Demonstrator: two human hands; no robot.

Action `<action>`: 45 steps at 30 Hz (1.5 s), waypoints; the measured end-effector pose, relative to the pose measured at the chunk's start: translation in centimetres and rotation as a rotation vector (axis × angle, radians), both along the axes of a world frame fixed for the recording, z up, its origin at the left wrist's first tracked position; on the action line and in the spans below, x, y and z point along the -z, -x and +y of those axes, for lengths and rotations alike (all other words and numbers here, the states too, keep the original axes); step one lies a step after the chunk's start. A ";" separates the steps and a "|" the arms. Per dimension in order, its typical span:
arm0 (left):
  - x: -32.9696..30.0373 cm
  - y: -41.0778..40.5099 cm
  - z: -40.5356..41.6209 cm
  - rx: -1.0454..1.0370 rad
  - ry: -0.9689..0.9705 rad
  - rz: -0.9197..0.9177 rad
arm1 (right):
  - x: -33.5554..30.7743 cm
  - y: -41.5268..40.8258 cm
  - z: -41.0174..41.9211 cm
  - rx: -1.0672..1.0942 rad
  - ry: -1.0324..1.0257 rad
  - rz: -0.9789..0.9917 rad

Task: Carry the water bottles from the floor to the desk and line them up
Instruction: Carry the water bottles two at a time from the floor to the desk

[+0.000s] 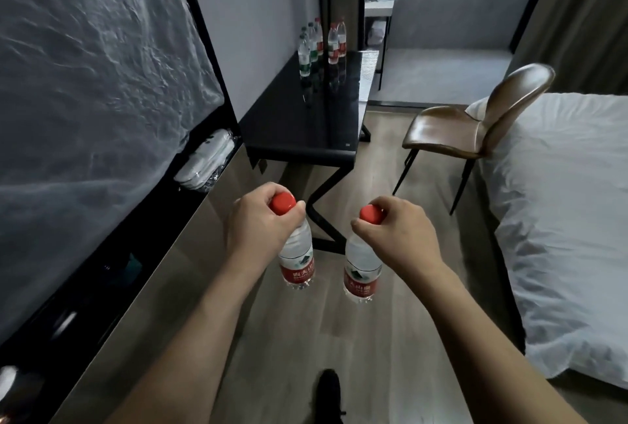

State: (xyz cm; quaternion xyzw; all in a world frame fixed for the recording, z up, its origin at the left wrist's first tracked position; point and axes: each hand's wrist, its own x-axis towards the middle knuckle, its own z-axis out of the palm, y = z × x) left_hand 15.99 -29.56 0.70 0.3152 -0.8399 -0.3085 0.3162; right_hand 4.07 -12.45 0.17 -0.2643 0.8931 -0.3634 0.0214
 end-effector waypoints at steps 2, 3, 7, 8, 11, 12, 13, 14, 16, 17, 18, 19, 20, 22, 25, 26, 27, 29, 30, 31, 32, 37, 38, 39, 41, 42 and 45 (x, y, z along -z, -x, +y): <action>0.4 2.2 -2.0 0.007 0.003 -0.024 | 0.1 2.1 -2.1 0.005 -0.008 -0.003; 0.3 3.4 -3.0 0.013 0.009 -0.029 | -0.1 3.2 -3.1 0.013 -0.010 0.001; -0.8 8.4 -7.2 0.040 0.039 -0.037 | -1.2 8.1 -7.3 0.040 -0.001 0.025; -1.1 9.6 -8.2 0.053 0.037 -0.038 | -1.4 9.2 -8.4 0.043 -0.002 0.027; -1.6 12.9 -11.2 0.085 0.017 -0.024 | -1.6 12.1 -11.1 0.069 0.009 0.042; -1.7 14.0 -12.1 0.095 0.015 -0.020 | -1.6 13.0 -11.8 0.078 0.010 0.044; -1.7 15.0 -12.8 0.104 0.013 -0.019 | -1.6 13.9 -12.4 0.083 0.008 0.041; -1.8 16.0 -13.5 0.111 0.012 -0.020 | -1.5 14.9 -13.0 0.085 0.005 0.035; -1.9 18.2 -14.7 0.117 0.016 -0.032 | -1.4 16.9 -14.1 0.096 0.001 0.026; -1.9 19.3 -15.2 0.115 0.018 -0.041 | -1.3 18.0 -14.7 0.101 -0.001 0.020; -1.8 20.3 -15.8 0.112 0.022 -0.047 | -1.1 19.1 -15.3 0.101 -0.003 0.012; -1.8 21.4 -16.3 0.109 0.025 -0.052 | -0.9 20.2 -15.9 0.101 -0.005 0.004; -1.7 22.5 -16.9 0.110 0.029 -0.059 | -0.7 21.3 -16.5 0.104 -0.005 -0.004; -1.4 24.6 -17.9 0.118 0.032 -0.075 | -0.3 23.6 -17.6 0.114 0.001 -0.010; -0.9 28.3 -19.2 0.112 0.037 -0.086 | 0.4 27.3 -18.9 0.100 0.005 -0.010; -0.7 29.6 -19.5 0.114 0.032 -0.081 | 0.6 28.7 -19.3 0.097 0.007 -0.008; -0.6 31.1 -19.9 0.116 0.025 -0.076 | 0.7 30.1 -19.6 0.098 0.012 -0.008; -0.5 34.2 -20.7 0.115 0.028 -0.080 | 0.6 33.1 -20.2 0.100 0.020 -0.013; -0.5 35.8 -21.1 0.115 0.033 -0.081 | 0.6 34.7 -20.6 0.097 0.021 -0.016; -0.5 37.4 -21.5 0.114 0.038 -0.079 | 0.5 36.3 -20.9 0.095 0.018 -0.018; -0.5 38.9 -21.8 0.113 0.039 -0.073 | 0.5 37.9 -21.3 0.094 0.013 -0.017; -0.2 46.2 -23.1 0.114 0.024 -0.058 | 0.9 45.3 -22.6 0.090 -0.029 -0.019; -0.2 47.7 -23.3 0.114 0.023 -0.054 | 0.9 46.9 -22.8 0.090 -0.027 -0.018; -0.2 49.2 -23.6 0.113 0.023 -0.046 | 1.0 48.5 -23.1 0.089 -0.021 -0.016; -0.2 52.0 -24.1 0.113 0.026 -0.032 | 1.0 51.3 -23.5 0.082 -0.010 -0.013; -0.2 53.3 -24.3 0.118 0.029 -0.033 | 1.0 52.7 -23.7 0.082 -0.006 -0.017; -0.3 57.0 -25.1 0.124 0.034 -0.043 | 0.9 56.3 -24.4 0.104 -0.002 -0.019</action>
